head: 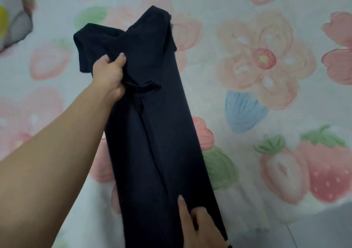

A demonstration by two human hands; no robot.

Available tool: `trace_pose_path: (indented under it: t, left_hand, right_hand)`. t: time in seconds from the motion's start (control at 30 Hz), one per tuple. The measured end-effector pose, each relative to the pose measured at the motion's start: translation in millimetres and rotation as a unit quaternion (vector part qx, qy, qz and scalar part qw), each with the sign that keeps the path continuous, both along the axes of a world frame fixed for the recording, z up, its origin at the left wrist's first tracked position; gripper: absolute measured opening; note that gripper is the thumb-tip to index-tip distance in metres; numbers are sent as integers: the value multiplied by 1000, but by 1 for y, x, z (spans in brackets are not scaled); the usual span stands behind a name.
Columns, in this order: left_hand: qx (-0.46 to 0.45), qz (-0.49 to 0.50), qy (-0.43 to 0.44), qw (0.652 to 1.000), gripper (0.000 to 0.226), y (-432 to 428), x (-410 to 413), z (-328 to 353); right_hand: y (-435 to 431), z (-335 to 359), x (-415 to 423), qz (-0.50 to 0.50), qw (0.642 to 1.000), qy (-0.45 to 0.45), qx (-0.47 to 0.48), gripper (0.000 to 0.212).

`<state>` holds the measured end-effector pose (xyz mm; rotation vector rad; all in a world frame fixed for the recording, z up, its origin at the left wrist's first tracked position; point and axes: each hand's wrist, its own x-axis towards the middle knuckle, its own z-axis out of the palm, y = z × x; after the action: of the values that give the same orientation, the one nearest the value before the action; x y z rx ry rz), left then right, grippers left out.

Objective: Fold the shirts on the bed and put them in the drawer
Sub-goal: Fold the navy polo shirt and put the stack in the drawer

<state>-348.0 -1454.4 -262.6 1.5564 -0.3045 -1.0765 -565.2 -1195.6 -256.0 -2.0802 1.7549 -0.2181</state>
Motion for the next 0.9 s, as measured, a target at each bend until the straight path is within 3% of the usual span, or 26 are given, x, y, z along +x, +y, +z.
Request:
trace_pose_path:
  t: [0.13, 0.2, 0.27, 0.33, 0.4, 0.5, 0.6, 0.67, 0.8, 0.83, 0.9]
  left_hand:
    - [13, 8, 17, 1000, 13, 10, 11, -12]
    - [45, 0, -141, 989, 18, 15, 18, -14]
    - [40, -24, -372, 927, 40, 33, 21, -11]
    - [-6, -79, -519, 851, 49, 64, 7, -16]
    - [30, -174, -578, 797, 53, 103, -16, -31]
    - [156, -300, -604, 722, 57, 164, -53, -58]
    - [163, -341, -623, 685, 57, 212, -68, -65]
    - [152, -364, -626, 672, 58, 246, -74, -64]
    - [123, -394, -600, 685, 56, 302, -80, -51]
    - [125, -381, -582, 708, 56, 308, -79, -46]
    - [148, -309, -517, 784, 57, 311, -78, -34]
  right_hand:
    - [5, -4, 15, 28, 988, 61, 139, 62]
    - [-2, 1, 10, 63, 989, 63, 116, 58]
    - [-19, 16, 9, 50, 998, -8, 39, 30]
    - [-46, 20, 18, 25, 996, -70, -38, 34]
    - [-78, 12, 36, 16, 996, -65, -62, 45]
    - [-107, -23, 48, 94, 995, 33, 5, 54]
    - [-88, -53, 22, 167, 981, 101, 20, 56]
    - [-62, -56, -3, 198, 976, 93, 17, 55]
    - [-24, -45, -41, 237, 967, 84, 31, 50]
    - [-21, -40, -44, 227, 971, 61, 37, 48]
    - [-24, -29, -43, 139, 989, -7, 59, 53]
